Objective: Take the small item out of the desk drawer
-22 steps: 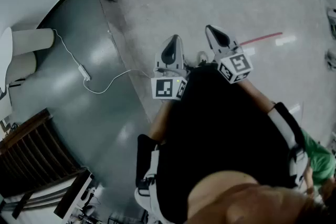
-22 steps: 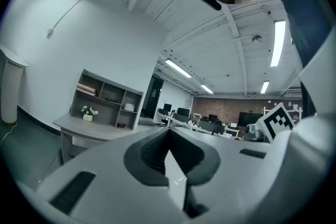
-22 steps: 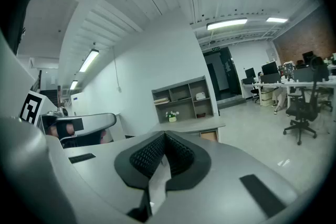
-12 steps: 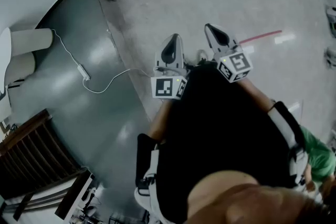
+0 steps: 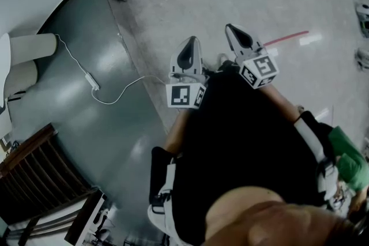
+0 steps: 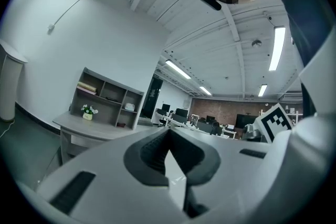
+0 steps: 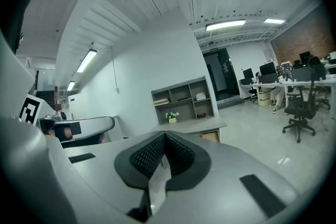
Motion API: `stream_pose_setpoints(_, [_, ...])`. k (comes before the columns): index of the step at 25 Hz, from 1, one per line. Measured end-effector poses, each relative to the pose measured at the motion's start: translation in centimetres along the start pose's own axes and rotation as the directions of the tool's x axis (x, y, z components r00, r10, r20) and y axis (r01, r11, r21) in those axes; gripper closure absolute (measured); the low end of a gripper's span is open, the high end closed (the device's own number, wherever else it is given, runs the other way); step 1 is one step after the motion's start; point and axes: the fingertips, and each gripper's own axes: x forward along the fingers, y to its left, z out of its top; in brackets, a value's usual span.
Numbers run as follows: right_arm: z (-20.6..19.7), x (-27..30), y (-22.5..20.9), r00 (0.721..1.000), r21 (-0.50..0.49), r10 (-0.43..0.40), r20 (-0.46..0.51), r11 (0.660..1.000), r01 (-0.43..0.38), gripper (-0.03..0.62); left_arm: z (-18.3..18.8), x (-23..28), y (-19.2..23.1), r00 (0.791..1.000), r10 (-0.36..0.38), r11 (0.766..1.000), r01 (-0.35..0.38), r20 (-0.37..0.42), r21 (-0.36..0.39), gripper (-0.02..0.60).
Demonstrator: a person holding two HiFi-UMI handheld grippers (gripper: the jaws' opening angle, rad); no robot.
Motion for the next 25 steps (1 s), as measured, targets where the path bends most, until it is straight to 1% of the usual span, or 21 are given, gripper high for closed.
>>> stream_pose_setpoints(1, [0.0, 0.2, 0.3, 1.0, -0.002, -0.004, 0.0, 1.0, 0.004, 0.595, 0.2, -0.1, 0.3, 1.0, -0.001, 1.0, 0.001, 0.003, -0.01, 0.589])
stream_pose_setpoints(2, [-0.1, 0.3, 0.6, 1.0, -0.003, -0.007, 0.002, 1.0, 0.007, 0.595, 0.0, -0.3, 0.6, 1.0, -0.008, 1.0, 0.008, -0.004, -0.003, 0.589])
stream_pose_setpoints(4, [-0.1, 0.7, 1.1, 1.0, -0.003, -0.013, 0.007, 1.0, 0.013, 0.595, -0.4, -0.7, 1.1, 0.999, -0.031, 0.999, 0.032, -0.026, 0.032, 0.589])
stream_pose_setpoints(5, [-0.1, 0.9, 1.2, 1.0, -0.005, -0.015, 0.011, 1.0, 0.015, 0.595, -0.5, -0.8, 1.2, 0.999, -0.036, 0.999, 0.037, -0.025, 0.035, 0.589])
stream_pose_setpoints(8, [-0.1, 1.4, 1.4, 0.999, -0.012, -0.024, 0.024, 1.0, 0.025, 0.595, -0.4, -0.7, 1.4, 0.999, -0.039, 0.999, 0.039, -0.017, 0.012, 0.589])
stream_pose_setpoints(10, [-0.1, 1.7, 1.4, 0.999, -0.009, -0.031, 0.023, 0.999, 0.031, 0.595, -0.8, -0.8, 1.7, 0.998, -0.048, 0.998, 0.049, -0.037, 0.031, 0.589])
stream_pose_setpoints(12, [0.0, 2.2, 1.2, 0.999, -0.004, -0.034, 0.021, 0.999, 0.034, 0.595, -0.8, -0.4, 2.1, 0.998, -0.047, 0.998, 0.049, -0.041, 0.032, 0.589])
stream_pose_setpoints(17, [0.5, 4.6, -0.6, 0.999, 0.005, -0.035, 0.026, 0.999, 0.035, 0.595, -0.5, 2.0, 3.4, 0.998, -0.044, 0.999, 0.045, -0.035, 0.031, 0.589])
stream_pose_setpoints(19, [0.8, 5.8, -1.5, 0.999, 0.007, -0.03, 0.026, 1.0, 0.03, 0.595, -0.1, 3.2, 4.0, 0.999, -0.027, 0.999, 0.028, -0.026, 0.02, 0.589])
stream_pose_setpoints(22, [1.6, 8.3, -3.0, 1.0, 0.008, -0.019, 0.022, 1.0, 0.019, 0.595, 0.0, 5.6, 5.4, 0.999, -0.013, 1.0, 0.014, -0.044, 0.024, 0.589])
stream_pose_setpoints(25, [2.5, 11.1, -4.8, 1.0, 0.006, -0.006, 0.017, 1.0, 0.006, 0.595, 0.6, 8.5, 6.7, 0.999, -0.004, 0.999, 0.006, -0.045, 0.031, 0.589])
